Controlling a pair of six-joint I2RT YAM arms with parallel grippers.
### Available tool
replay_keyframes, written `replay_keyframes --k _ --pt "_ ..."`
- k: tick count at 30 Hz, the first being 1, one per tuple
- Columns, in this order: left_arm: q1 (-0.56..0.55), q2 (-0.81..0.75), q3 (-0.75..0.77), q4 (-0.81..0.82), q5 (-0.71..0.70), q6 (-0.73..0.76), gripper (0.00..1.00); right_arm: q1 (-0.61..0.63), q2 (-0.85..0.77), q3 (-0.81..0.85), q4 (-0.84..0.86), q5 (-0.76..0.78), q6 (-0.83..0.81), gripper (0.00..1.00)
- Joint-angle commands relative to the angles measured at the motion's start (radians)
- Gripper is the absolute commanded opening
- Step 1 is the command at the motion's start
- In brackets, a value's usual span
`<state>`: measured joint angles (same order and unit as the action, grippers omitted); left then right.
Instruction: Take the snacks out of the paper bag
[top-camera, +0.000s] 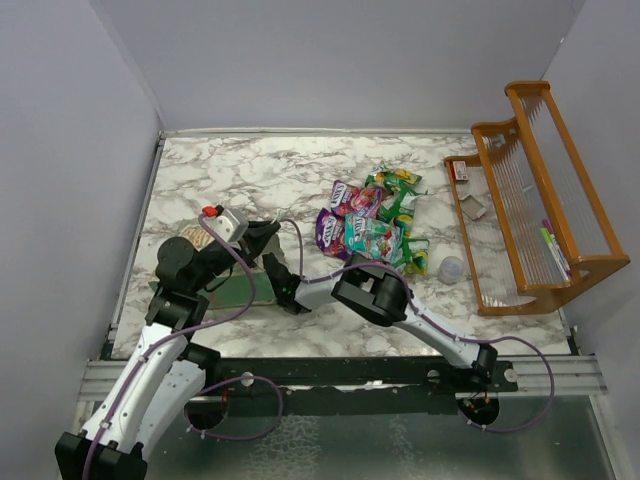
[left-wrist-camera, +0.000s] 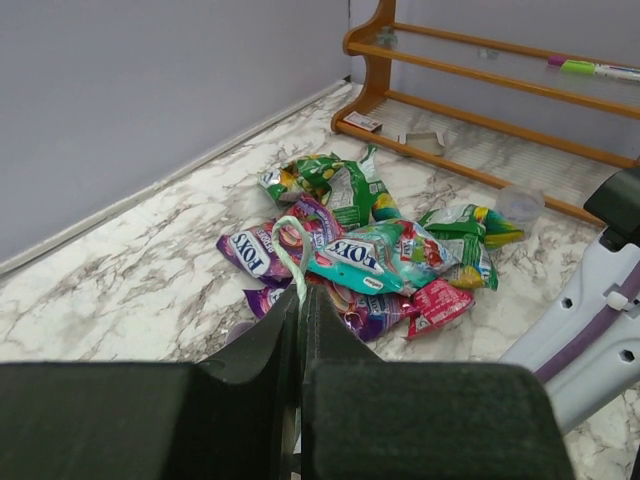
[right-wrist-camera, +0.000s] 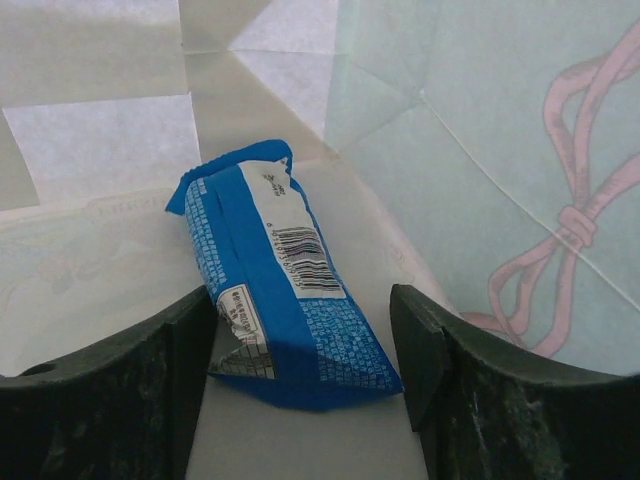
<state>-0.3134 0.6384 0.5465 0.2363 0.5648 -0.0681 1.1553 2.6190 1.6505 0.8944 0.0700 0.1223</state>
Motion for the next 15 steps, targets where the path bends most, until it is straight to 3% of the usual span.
replay_keyframes --k 1,7,11,15 --pt "-0.001 -0.022 -0.002 0.013 0.009 0.021 0.0 0.007 -0.02 -0.049 -0.183 0.004 -0.009 0.68" --pt "-0.002 -0.053 -0.025 -0.012 -0.025 0.03 0.0 0.008 -0.032 -0.093 -0.209 -0.026 -0.047 0.52" --pt "-0.001 -0.103 -0.036 -0.091 -0.076 0.065 0.0 0.007 -0.068 -0.139 -0.17 0.004 -0.106 0.34" --pt "-0.001 -0.168 -0.059 -0.173 -0.156 0.096 0.0 0.007 -0.133 -0.174 -0.12 0.078 -0.161 0.24"
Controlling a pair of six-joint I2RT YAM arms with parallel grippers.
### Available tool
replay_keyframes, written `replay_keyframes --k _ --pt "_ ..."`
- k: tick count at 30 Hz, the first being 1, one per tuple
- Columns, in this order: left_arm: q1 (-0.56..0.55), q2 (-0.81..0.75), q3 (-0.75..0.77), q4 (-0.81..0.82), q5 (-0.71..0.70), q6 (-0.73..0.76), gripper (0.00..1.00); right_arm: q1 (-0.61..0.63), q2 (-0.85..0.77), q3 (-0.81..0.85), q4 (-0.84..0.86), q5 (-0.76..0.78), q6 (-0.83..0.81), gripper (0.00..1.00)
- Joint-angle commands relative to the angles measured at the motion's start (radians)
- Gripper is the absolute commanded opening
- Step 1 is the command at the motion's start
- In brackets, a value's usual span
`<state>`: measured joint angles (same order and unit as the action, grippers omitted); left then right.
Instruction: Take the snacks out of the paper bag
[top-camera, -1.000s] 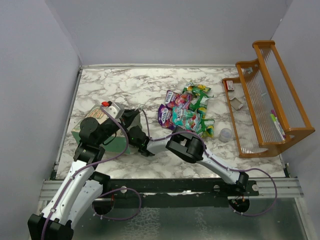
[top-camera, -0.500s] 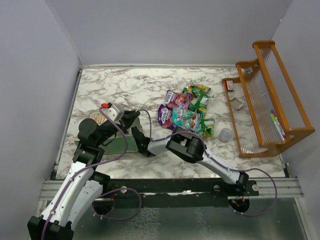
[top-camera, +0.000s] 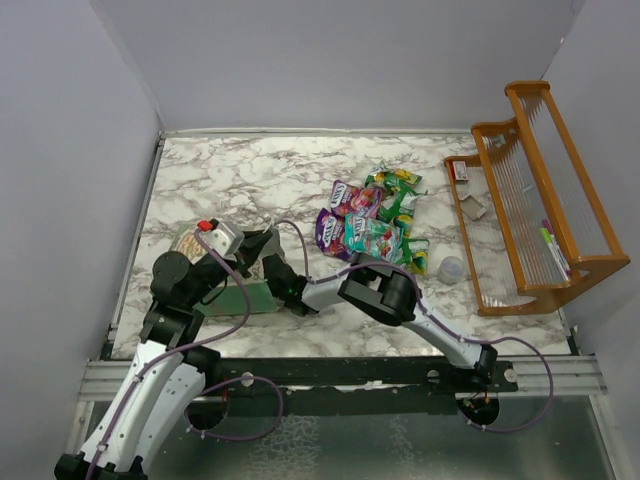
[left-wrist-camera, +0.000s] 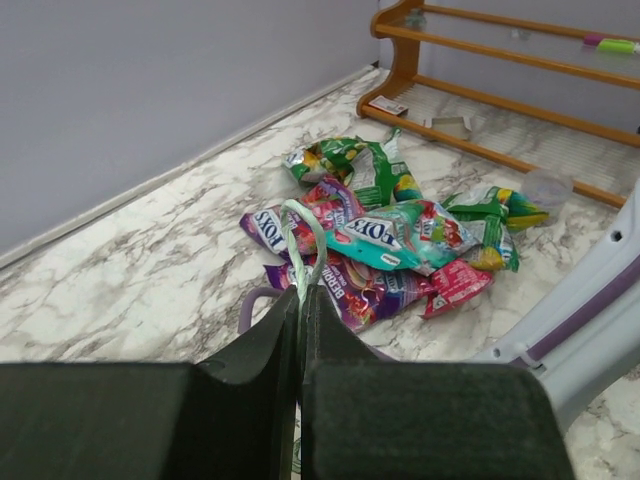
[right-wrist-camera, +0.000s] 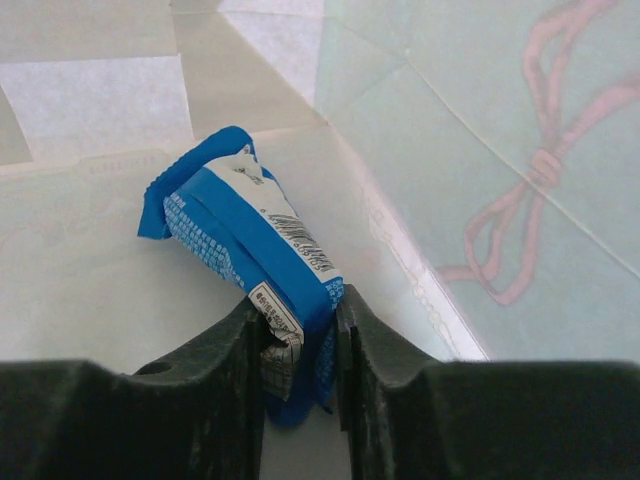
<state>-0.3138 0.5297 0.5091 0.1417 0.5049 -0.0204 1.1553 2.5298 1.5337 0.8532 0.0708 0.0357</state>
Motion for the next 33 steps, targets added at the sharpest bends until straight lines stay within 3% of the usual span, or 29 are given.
replay_keyframes --k 1,4,9,17,29,33 --pt "-0.001 -0.076 -0.029 -0.093 -0.122 0.054 0.0 0.006 -0.059 -0.065 -0.064 0.094 -0.089 0.19" --pt "-0.001 -0.116 -0.049 -0.119 -0.212 0.066 0.0 0.003 -0.106 -0.094 -0.022 0.13 -0.1 0.1" --pt "-0.001 -0.139 -0.061 -0.129 -0.334 0.07 0.0 0.0 -0.201 -0.19 0.049 0.118 -0.088 0.1" --pt "-0.001 -0.132 -0.073 -0.084 -0.379 0.059 0.0 -0.002 -0.328 -0.361 0.136 0.038 -0.078 0.11" --pt "-0.001 -0.103 -0.049 -0.048 -0.382 -0.005 0.0 -0.003 -0.502 -0.513 0.048 -0.037 0.045 0.11" --pt "-0.002 -0.082 -0.018 -0.06 -0.441 -0.039 0.0 -0.003 -0.607 -0.605 -0.011 -0.032 0.038 0.11"
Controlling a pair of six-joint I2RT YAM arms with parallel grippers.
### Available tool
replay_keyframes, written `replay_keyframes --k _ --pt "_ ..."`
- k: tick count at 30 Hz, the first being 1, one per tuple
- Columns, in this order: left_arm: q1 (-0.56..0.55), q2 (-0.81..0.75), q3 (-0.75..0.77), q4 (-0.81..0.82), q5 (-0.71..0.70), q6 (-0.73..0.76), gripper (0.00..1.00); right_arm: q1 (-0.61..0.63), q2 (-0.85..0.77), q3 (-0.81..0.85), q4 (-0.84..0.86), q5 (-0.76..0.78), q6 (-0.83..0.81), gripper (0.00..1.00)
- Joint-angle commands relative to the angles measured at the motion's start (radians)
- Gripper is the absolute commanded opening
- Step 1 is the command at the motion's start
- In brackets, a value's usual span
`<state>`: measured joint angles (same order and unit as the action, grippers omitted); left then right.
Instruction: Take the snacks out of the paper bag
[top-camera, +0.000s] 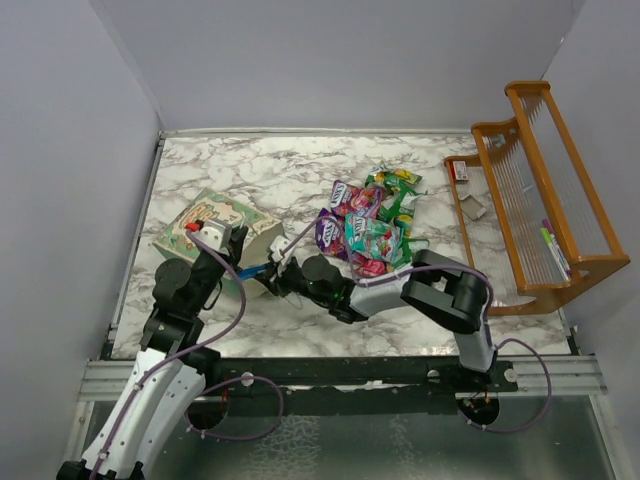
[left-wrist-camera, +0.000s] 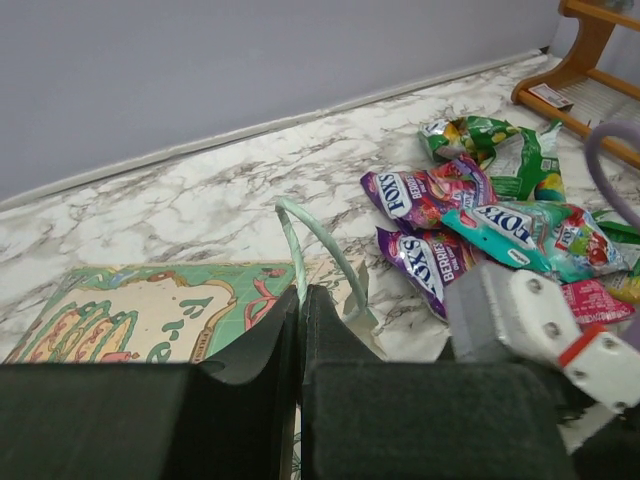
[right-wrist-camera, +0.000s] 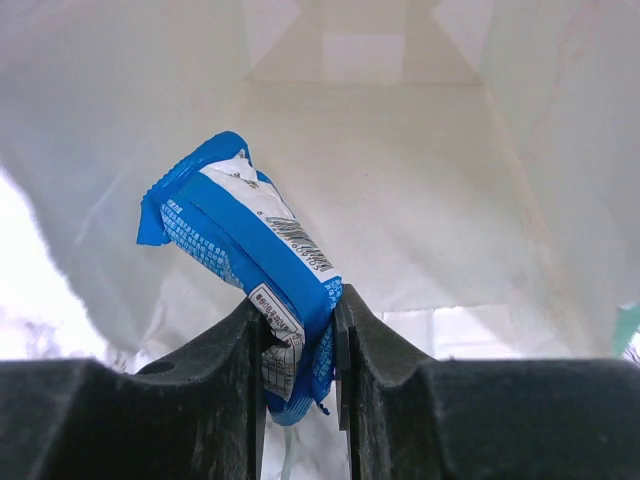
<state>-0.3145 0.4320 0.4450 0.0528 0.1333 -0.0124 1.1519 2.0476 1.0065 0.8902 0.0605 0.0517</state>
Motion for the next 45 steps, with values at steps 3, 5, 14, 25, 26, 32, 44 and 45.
replay_keyframes --k 3,5,14,25,26,32,44,45 --pt "0.0 0.04 0.082 0.003 -0.098 -0.064 0.0 -0.001 -0.233 -0.184 -0.068 0.05 0.014 0.11" --pt "0.0 0.059 0.1 -0.006 -0.105 -0.077 0.0 -0.004 -0.323 -0.238 -0.114 0.096 0.006 0.12" --pt "0.0 0.223 0.222 0.034 -0.133 -0.136 0.0 -0.059 -0.717 -0.346 -0.301 0.493 -0.1 0.16" --pt "0.004 0.51 0.55 0.072 -0.148 -0.271 0.0 -0.43 -0.873 -0.303 -0.589 0.403 0.154 0.18" --pt "0.006 0.519 0.57 0.075 -0.163 -0.274 0.0 -0.441 -0.866 -0.295 -0.604 0.392 0.17 0.18" --pt "0.051 0.482 0.52 0.079 -0.293 -0.275 0.0 -0.465 -0.853 -0.273 -0.634 0.346 0.188 0.2" --pt "0.115 0.28 0.224 -0.055 -0.359 -0.343 0.0 -0.5 -0.786 -0.245 -0.657 0.342 0.187 0.2" --pt "0.114 0.267 0.223 -0.058 -0.35 -0.342 0.0 -0.506 -0.779 -0.241 -0.661 0.34 0.192 0.2"
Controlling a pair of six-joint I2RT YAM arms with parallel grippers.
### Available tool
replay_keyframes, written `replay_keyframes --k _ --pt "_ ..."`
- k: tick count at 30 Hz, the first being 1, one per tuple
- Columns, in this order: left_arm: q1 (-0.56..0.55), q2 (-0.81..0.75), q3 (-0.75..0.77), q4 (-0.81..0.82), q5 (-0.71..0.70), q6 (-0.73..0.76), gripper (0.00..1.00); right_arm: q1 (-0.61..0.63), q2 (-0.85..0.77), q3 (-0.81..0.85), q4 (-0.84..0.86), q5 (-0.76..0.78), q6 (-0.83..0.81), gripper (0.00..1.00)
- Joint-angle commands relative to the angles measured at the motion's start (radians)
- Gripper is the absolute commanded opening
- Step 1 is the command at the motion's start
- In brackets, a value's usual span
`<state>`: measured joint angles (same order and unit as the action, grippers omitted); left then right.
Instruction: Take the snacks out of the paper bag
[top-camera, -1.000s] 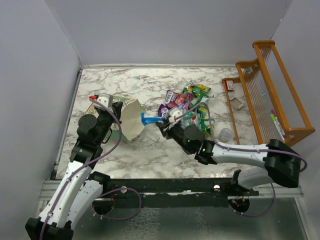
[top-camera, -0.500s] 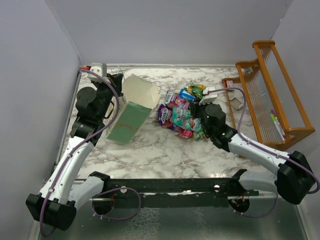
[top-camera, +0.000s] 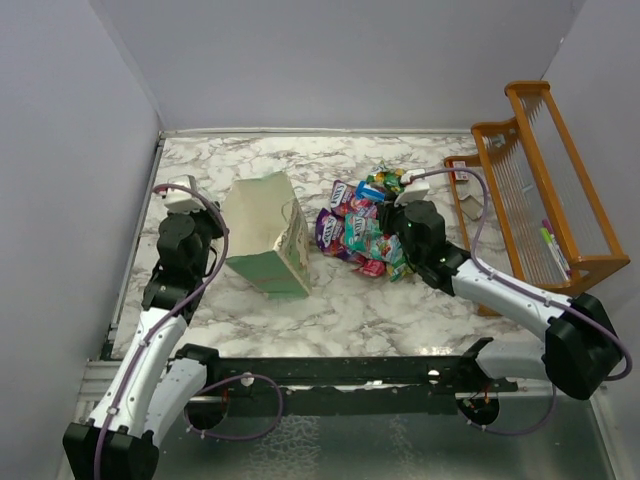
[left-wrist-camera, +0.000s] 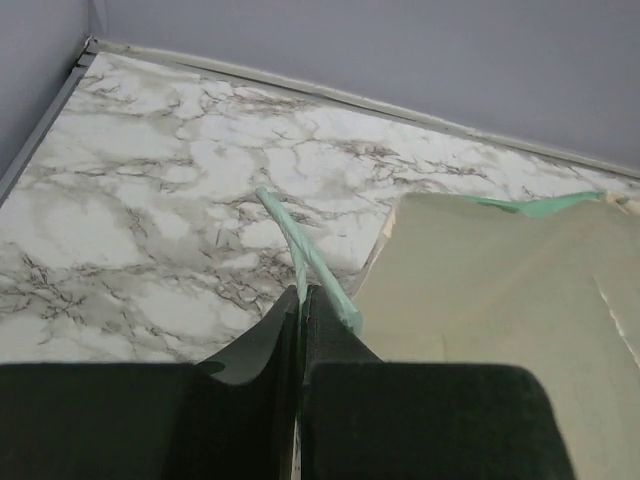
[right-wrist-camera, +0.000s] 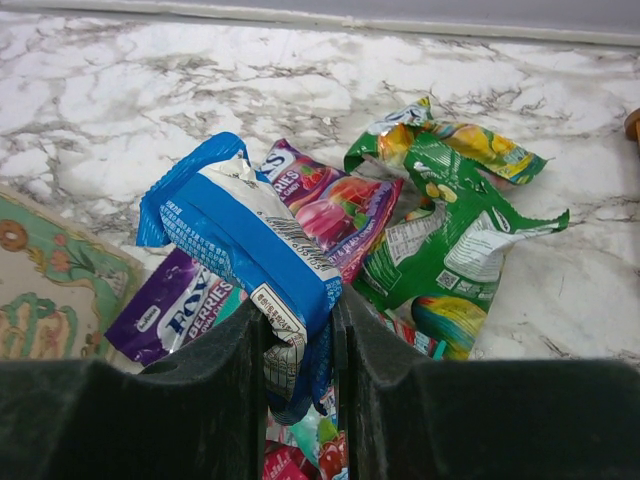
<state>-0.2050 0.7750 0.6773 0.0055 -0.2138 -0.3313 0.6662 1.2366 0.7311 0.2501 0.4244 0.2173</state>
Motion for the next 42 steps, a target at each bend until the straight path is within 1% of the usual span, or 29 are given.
replay_keyframes --k 1,2,5,6,7,10,12,13,14,15,16,17,19,20,21,23,25,28,29,32,37,39,42 --pt "0.004 -0.087 -0.007 -0.016 0.0 -0.022 0.01 -0.025 0.041 0.038 -0.025 -0.029 0.033 0.2" --pt "0.004 -0.093 0.001 -0.023 0.0 -0.022 0.04 -0.03 0.05 0.04 -0.027 -0.032 0.037 0.2" --pt "0.004 -0.093 0.03 -0.038 0.021 -0.018 0.17 -0.042 0.078 0.048 -0.028 -0.034 0.048 0.2" --pt "0.004 -0.09 0.041 -0.041 0.037 -0.013 0.27 -0.049 0.087 0.05 -0.033 -0.035 0.056 0.21" --pt "0.005 -0.087 0.054 -0.048 0.054 -0.01 0.34 -0.058 0.098 0.056 -0.037 -0.042 0.066 0.21" --pt "0.004 -0.079 0.089 -0.073 0.091 -0.004 0.5 -0.092 0.133 0.058 -0.027 -0.073 0.092 0.22" --pt "0.004 -0.082 0.114 -0.09 0.103 -0.003 0.57 -0.105 0.172 0.071 -0.014 -0.1 0.083 0.27" --pt "0.005 -0.083 0.128 -0.1 0.111 0.0 0.61 -0.109 0.19 0.091 -0.03 -0.107 0.081 0.32" --pt "0.004 -0.084 0.146 -0.113 0.121 0.005 0.63 -0.111 0.209 0.108 -0.056 -0.107 0.089 0.35" --pt "0.004 -0.084 0.165 -0.127 0.136 0.014 0.66 -0.113 0.222 0.124 -0.08 -0.108 0.097 0.42" --pt "0.004 -0.084 0.187 -0.142 0.146 0.022 0.73 -0.115 0.228 0.132 -0.101 -0.109 0.103 0.49" --pt "0.004 -0.083 0.207 -0.159 0.155 0.029 0.84 -0.117 0.229 0.137 -0.113 -0.109 0.107 0.58" --pt "0.004 -0.078 0.253 -0.198 0.164 0.046 0.98 -0.117 0.214 0.158 -0.165 -0.114 0.118 0.85" --pt "0.004 -0.073 0.274 -0.214 0.165 0.053 0.99 -0.117 0.204 0.182 -0.206 -0.124 0.12 0.94" --pt "0.004 -0.07 0.297 -0.23 0.161 0.06 0.99 -0.117 0.191 0.212 -0.265 -0.131 0.13 1.0" --pt "0.004 -0.064 0.343 -0.26 0.157 0.069 0.99 -0.117 0.165 0.303 -0.403 -0.133 0.172 0.99" --pt "0.004 -0.058 0.395 -0.283 0.153 0.077 0.99 -0.117 0.134 0.399 -0.524 -0.173 0.178 0.99" --pt "0.004 -0.053 0.464 -0.291 0.152 0.098 0.99 -0.117 0.059 0.515 -0.657 -0.19 0.191 0.99" --pt "0.005 -0.052 0.486 -0.291 0.15 0.107 0.99 -0.117 0.018 0.532 -0.664 -0.195 0.18 0.99" --pt "0.005 -0.057 0.542 -0.286 0.138 0.12 0.99 -0.117 -0.134 0.543 -0.618 -0.267 0.086 0.99" --pt "0.004 -0.075 0.598 -0.271 0.139 0.13 0.99 -0.117 -0.376 0.543 -0.504 -0.377 -0.011 0.99" --pt "0.004 -0.084 0.602 -0.268 0.132 0.132 0.99 -0.117 -0.418 0.58 -0.502 -0.408 -0.042 0.99" --pt "0.004 -0.09 0.602 -0.248 0.128 0.132 0.99 -0.117 -0.441 0.66 -0.539 -0.376 -0.069 0.99"
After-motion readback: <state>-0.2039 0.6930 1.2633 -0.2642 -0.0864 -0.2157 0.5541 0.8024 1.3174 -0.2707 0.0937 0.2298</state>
